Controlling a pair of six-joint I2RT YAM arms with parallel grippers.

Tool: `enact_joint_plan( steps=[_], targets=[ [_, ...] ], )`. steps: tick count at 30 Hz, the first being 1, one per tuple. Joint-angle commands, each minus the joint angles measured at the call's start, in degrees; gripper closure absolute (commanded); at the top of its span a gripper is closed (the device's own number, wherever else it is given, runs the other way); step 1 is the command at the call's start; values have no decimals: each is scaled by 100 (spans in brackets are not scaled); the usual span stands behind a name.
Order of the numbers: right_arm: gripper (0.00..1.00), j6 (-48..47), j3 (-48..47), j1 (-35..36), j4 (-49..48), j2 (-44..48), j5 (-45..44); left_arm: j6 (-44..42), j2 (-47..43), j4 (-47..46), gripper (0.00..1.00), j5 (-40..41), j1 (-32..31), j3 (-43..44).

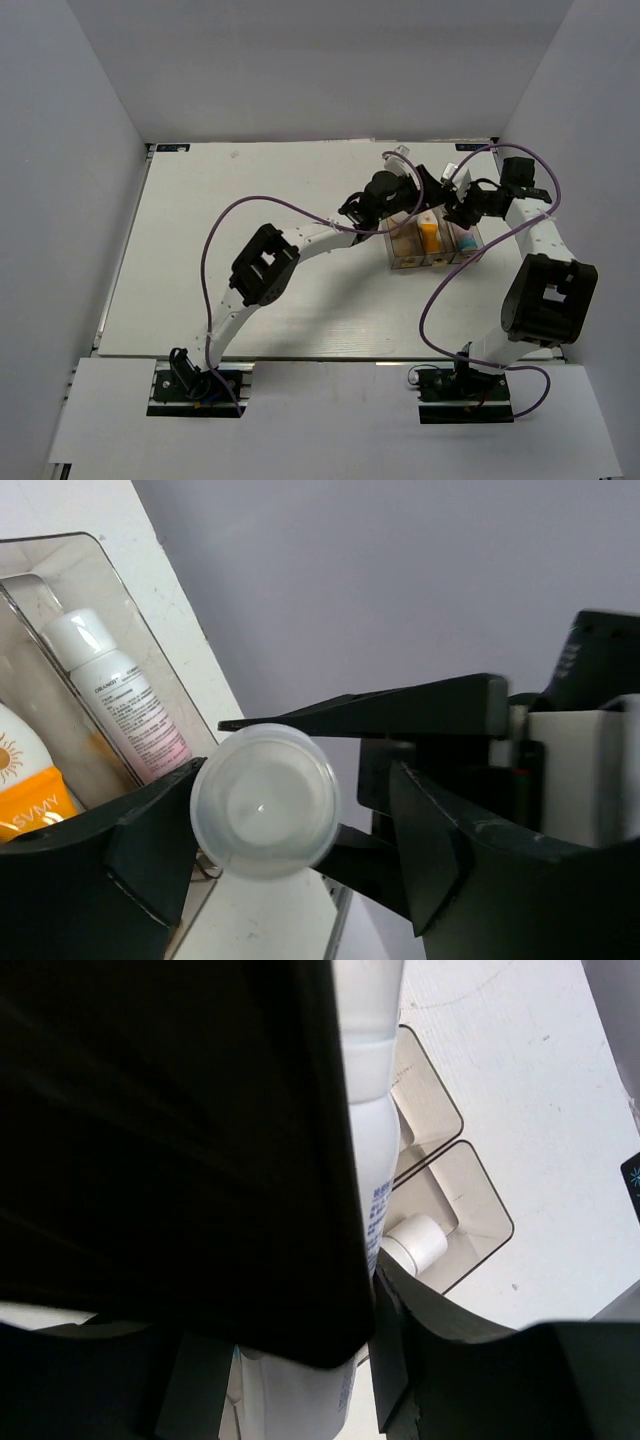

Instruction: Organize the makeup

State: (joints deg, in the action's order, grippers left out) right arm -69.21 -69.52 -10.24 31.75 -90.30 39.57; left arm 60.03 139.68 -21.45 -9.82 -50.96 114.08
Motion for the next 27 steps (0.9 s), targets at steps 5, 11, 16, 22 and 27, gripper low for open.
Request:
enact_joint_plan(
  steps=[5,11,16,22,27],
  targets=[
    [94,241,-35,-118,121,171,68,158,-1434,-430,17,744,297,-966],
    [96,803,-220,-242,77,-101,-134,80,-2337,71,9,1571,832,-1924],
    [96,1837,-500,-224,-230,-382,-502,-201,-3024,124,8,1704,1193,-2643],
    [95,3561,-1415,-136,59,-1112,-1065,-631,-4078,124,9,1519,1334,-3699],
    [90,4696,-2302,-119,778,-1823,-1487,-870,-5254,159,8,1632,1334,-4946]
  ],
)
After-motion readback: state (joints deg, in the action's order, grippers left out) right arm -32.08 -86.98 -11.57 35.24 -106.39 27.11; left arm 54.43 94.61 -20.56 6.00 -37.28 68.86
